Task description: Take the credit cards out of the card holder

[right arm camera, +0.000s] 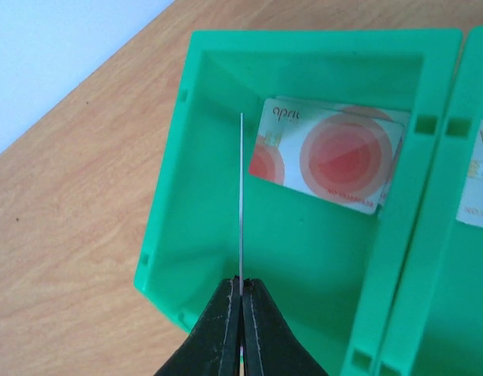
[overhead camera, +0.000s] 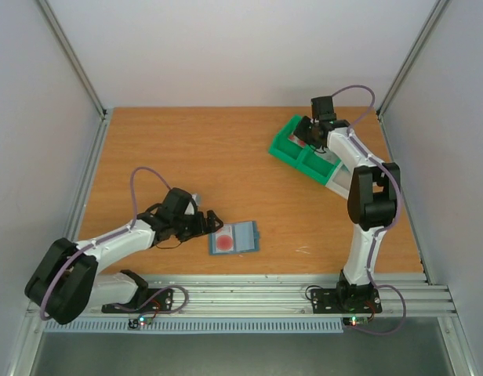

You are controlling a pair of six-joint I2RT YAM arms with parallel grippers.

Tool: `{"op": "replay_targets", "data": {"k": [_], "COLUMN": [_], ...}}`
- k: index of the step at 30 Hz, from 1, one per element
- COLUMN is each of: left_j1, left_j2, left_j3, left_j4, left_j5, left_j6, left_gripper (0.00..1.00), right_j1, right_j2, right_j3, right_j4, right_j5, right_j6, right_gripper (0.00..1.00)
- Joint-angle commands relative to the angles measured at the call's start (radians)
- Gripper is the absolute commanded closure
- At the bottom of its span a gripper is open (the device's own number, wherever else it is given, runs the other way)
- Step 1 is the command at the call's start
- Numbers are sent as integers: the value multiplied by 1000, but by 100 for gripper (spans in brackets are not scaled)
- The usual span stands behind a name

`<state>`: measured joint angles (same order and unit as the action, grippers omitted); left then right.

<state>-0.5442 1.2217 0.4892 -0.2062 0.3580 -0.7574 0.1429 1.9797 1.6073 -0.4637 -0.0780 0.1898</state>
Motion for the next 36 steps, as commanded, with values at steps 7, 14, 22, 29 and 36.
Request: {"op": "replay_targets", "data": {"k": [7,14,22,29,36], "left_j1": [3,3,3,3,3], "left_j2": [90,119,144,183,168], "left_j3": [65,82,88,75,70], "left_j4": [84,100,156,251,250], "left_j5": [27,44,103,159,160], "left_j6": [29,31,16,-14,-36], "left_gripper": [1,1,1,1,1], "right_j1": [-49,-66,-84,-99,-103], "right_j2": [145,206,277,339,372], "right_j3": [164,235,324,420,472], "right_j4": [-43,-61,-72,-134,-177], "right_j5": [-83,-121,-161,-171,-148], "right_j6": [16,21,14,14,4], "right_gripper": [99,99,97,96,94]}}
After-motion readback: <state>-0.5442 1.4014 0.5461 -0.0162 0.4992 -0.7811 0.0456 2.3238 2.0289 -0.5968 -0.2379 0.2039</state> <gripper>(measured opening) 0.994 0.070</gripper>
